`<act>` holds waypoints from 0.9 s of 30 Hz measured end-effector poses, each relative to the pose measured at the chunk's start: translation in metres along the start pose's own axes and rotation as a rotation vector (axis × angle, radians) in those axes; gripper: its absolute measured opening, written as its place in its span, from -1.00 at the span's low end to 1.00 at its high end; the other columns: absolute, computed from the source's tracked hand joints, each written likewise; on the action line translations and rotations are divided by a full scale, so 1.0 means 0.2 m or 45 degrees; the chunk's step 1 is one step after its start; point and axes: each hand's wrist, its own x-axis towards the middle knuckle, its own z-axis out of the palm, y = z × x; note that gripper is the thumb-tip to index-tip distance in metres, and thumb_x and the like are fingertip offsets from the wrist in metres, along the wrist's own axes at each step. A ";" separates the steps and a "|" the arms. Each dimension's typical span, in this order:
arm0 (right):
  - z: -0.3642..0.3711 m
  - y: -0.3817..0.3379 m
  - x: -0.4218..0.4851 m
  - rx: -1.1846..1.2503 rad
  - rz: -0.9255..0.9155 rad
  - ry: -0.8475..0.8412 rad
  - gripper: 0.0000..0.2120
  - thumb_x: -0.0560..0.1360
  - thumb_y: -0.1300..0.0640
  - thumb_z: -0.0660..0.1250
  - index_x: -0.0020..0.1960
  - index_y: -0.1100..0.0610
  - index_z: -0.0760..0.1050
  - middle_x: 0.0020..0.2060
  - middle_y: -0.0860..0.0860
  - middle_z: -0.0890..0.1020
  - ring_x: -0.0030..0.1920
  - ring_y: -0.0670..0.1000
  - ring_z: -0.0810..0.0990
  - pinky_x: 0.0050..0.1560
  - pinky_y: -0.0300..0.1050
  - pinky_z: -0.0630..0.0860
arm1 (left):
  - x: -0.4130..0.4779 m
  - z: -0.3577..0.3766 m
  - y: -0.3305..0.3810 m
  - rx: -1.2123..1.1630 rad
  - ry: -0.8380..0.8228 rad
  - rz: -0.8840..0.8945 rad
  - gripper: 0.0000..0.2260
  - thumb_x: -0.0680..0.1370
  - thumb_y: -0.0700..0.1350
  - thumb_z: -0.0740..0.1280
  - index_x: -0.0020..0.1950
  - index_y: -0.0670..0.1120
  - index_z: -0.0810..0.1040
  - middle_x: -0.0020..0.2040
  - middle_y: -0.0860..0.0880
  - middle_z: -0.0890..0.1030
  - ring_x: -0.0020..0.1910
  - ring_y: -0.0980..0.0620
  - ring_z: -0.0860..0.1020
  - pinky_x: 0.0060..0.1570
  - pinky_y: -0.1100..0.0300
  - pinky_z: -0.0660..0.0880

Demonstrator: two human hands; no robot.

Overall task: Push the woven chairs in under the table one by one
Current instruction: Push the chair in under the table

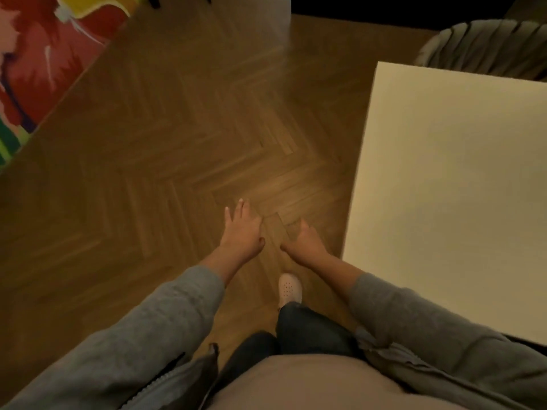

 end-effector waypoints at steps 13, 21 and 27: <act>-0.77 -0.45 1.00 0.138 0.204 0.417 -0.19 0.49 0.04 0.37 0.57 0.13 -0.01 0.52 0.21 0.11 0.49 0.23 0.15 0.46 0.10 0.21 | 1.38 -0.67 -0.10 0.201 -0.009 0.360 -0.57 0.57 -0.04 0.27 0.43 -0.07 0.36 0.57 -0.23 -0.04 0.55 -0.18 -0.13 0.45 -0.26 -0.16; -1.16 -0.67 1.53 0.461 0.389 0.805 -0.27 0.51 0.07 0.38 0.56 0.09 0.08 0.51 0.18 0.15 0.46 0.18 0.23 0.42 0.08 0.26 | 2.30 -1.20 -0.02 0.506 0.040 0.719 -0.59 0.58 -0.06 0.24 0.42 -0.10 0.36 0.56 -0.27 -0.10 0.54 -0.23 -0.18 0.43 -0.29 -0.19; -1.59 -0.74 1.77 0.508 0.292 1.188 -0.38 0.50 0.17 0.35 0.51 0.09 0.21 0.43 0.10 0.33 0.39 0.05 0.34 0.40 -0.07 0.29 | 2.78 -1.48 0.33 0.669 0.109 0.976 -0.57 0.59 -0.09 0.20 0.46 -0.09 0.30 0.56 -0.29 -0.14 0.54 -0.24 -0.21 0.44 -0.31 -0.19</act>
